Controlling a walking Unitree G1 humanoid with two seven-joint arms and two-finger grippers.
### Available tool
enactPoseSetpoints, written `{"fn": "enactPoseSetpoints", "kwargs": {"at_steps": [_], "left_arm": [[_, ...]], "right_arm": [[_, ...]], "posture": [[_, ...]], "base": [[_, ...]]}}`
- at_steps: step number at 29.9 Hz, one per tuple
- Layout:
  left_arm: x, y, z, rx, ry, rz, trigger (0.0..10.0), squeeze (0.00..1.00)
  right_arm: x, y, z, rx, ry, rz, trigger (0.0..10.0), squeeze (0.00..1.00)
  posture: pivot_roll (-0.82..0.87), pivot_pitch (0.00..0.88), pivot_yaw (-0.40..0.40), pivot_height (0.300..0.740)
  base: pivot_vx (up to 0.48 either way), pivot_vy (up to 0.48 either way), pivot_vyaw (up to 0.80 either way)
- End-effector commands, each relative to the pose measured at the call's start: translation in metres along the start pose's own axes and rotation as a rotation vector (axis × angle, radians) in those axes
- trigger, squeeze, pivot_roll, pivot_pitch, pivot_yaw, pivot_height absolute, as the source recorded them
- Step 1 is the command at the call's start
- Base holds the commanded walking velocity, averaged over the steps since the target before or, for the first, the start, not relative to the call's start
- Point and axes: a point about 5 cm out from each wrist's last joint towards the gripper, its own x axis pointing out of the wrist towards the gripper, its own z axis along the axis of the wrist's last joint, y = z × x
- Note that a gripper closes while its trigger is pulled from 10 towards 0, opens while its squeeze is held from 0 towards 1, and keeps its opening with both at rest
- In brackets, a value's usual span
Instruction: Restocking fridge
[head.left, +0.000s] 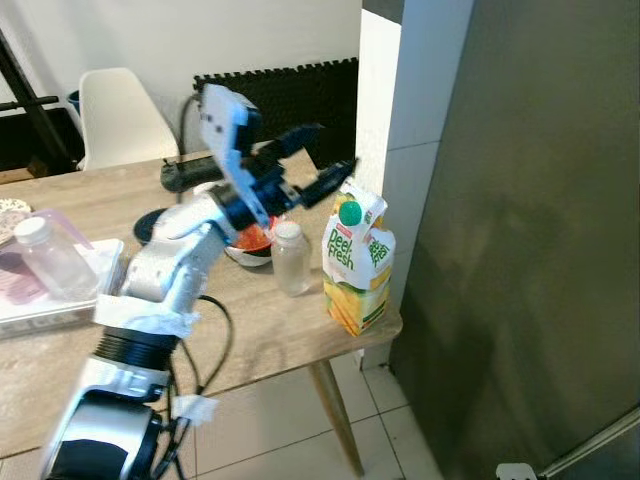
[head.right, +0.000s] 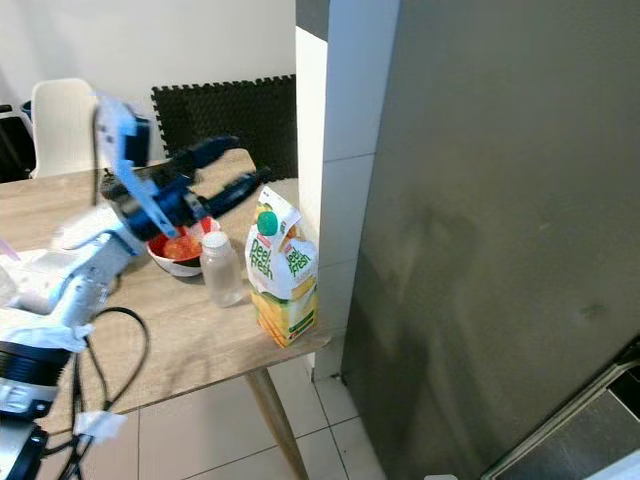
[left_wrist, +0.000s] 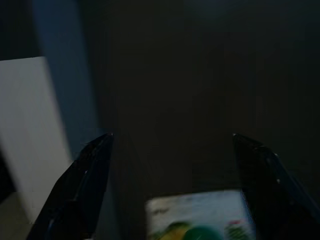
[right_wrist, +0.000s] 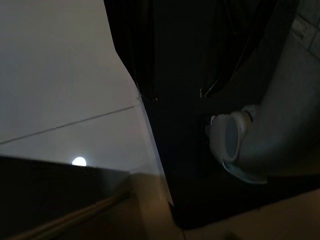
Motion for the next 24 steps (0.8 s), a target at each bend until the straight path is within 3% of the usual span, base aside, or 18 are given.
{"fn": "enactPoseSetpoints", "kwargs": {"at_steps": [1, 6, 10, 14, 15, 16, 19, 20, 24], "left_arm": [[0.005, -0.003, -0.002, -0.018, 0.003, -0.03, 10.0, 1.0], [0.008, -0.006, -0.011, -0.078, 0.006, -0.064, 10.0, 1.0], [0.007, -0.004, -0.017, -0.086, 0.063, -0.045, 10.0, 1.0], [0.006, 0.001, -0.03, -0.066, 0.18, 0.036, 10.0, 1.0], [0.006, 0.003, -0.034, -0.061, 0.208, 0.079, 10.0, 0.86], [0.006, 0.004, -0.034, -0.068, 0.214, 0.097, 10.0, 0.23], [0.007, 0.004, -0.035, -0.074, 0.217, 0.106, 10.0, 0.23], [0.011, -0.001, -0.033, -0.075, 0.226, 0.101, 10.0, 0.0], [0.015, -0.007, -0.03, -0.076, 0.22, 0.082, 10.0, 0.0]], "right_arm": [[0.0, 0.002, -0.002, -0.002, 0.003, 0.002, 10.0, 0.0], [0.0, 0.004, -0.004, -0.001, 0.01, 0.003, 10.0, 0.0], [0.0, 0.004, -0.006, 0.001, 0.013, 0.001, 10.0, 0.0], [0.0, 0.004, -0.008, 0.001, 0.019, 0.001, 10.0, 0.0], [0.0, 0.005, -0.008, 0.002, 0.019, 0.002, 10.0, 0.0], [0.0, 0.005, -0.008, 0.001, 0.019, 0.002, 10.0, 0.0], [0.0, 0.005, -0.008, 0.0, 0.019, 0.002, 10.0, 0.0], [0.0, 0.005, -0.008, 0.0, 0.018, 0.003, 10.0, 0.0], [0.0, 0.005, -0.008, -0.001, 0.017, 0.004, 10.0, 0.0]], "posture": [[-0.05, 0.0, 0.025, 0.74], [-0.06, 0.0, 0.03, 0.74], [-0.06, 0.0, 0.035, 0.74], [-0.06, 0.0, 0.034, 0.74], [-0.06, 0.0, 0.034, 0.74], [-0.06, 0.0, 0.034, 0.74], [-0.06, 0.0, 0.034, 0.74], [-0.06, 0.0, 0.034, 0.74], [-0.06, 0.0, 0.031, 0.74]], "base": [[0.0, 0.0, 0.0], [0.0, 0.0, 0.0], [0.0, 0.0, 0.0], [0.0, 0.0, 0.0], [0.0, 0.0, 0.0], [0.0, 0.0, 0.0], [0.0, 0.0, 0.0], [0.0, 0.0, 0.0], [0.0, 0.0, 0.0]]}}
